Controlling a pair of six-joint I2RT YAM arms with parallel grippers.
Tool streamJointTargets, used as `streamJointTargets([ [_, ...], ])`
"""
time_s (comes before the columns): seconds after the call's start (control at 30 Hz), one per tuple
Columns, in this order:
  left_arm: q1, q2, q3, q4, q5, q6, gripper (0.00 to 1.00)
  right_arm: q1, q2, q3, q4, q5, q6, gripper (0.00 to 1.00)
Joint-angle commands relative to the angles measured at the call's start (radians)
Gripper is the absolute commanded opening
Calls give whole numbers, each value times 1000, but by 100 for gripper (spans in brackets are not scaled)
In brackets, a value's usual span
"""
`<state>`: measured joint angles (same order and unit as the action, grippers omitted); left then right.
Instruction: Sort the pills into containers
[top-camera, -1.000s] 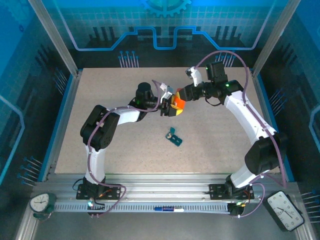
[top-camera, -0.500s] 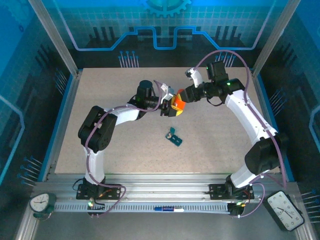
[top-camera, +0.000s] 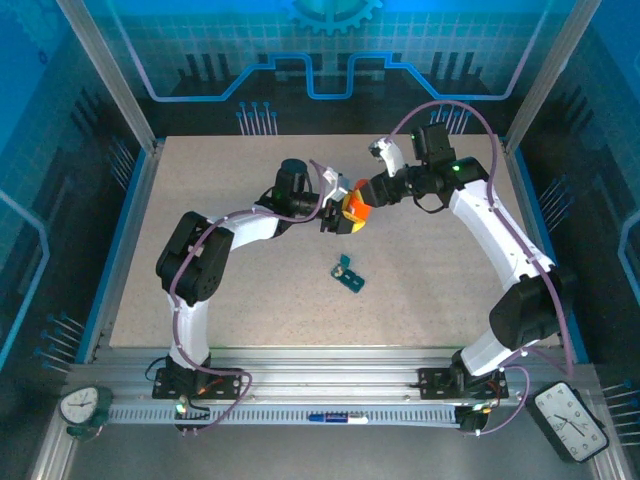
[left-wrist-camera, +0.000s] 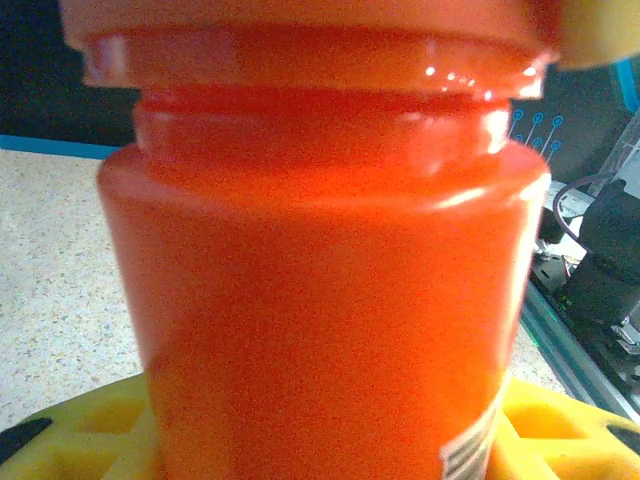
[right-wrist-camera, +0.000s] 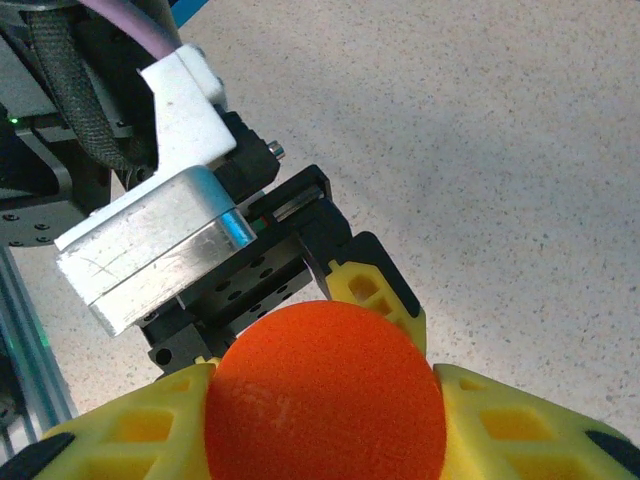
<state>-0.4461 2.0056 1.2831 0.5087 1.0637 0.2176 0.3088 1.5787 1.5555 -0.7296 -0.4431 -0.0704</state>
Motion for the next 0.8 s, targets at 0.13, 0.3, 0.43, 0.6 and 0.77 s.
streamJointTargets([
  [0.13, -6, -62, -35, 17, -91, 60, 0, 6, -1, -82, 73, 60, 342, 17],
  [0.3, -39, -87, -96, 87, -241, 130, 0, 41, -48, -211, 188, 155, 549, 17],
  [0.43, -71, -93, -120, 113, -314, 174, 0, 80, -70, -289, 270, 219, 638, 17],
  [0.6, -79, -86, -132, 144, -335, 166, 0, 95, -84, -318, 296, 266, 660, 17],
  [0.77, -75, -69, -123, 162, -333, 138, 0, 83, -72, -274, 263, 256, 640, 21],
])
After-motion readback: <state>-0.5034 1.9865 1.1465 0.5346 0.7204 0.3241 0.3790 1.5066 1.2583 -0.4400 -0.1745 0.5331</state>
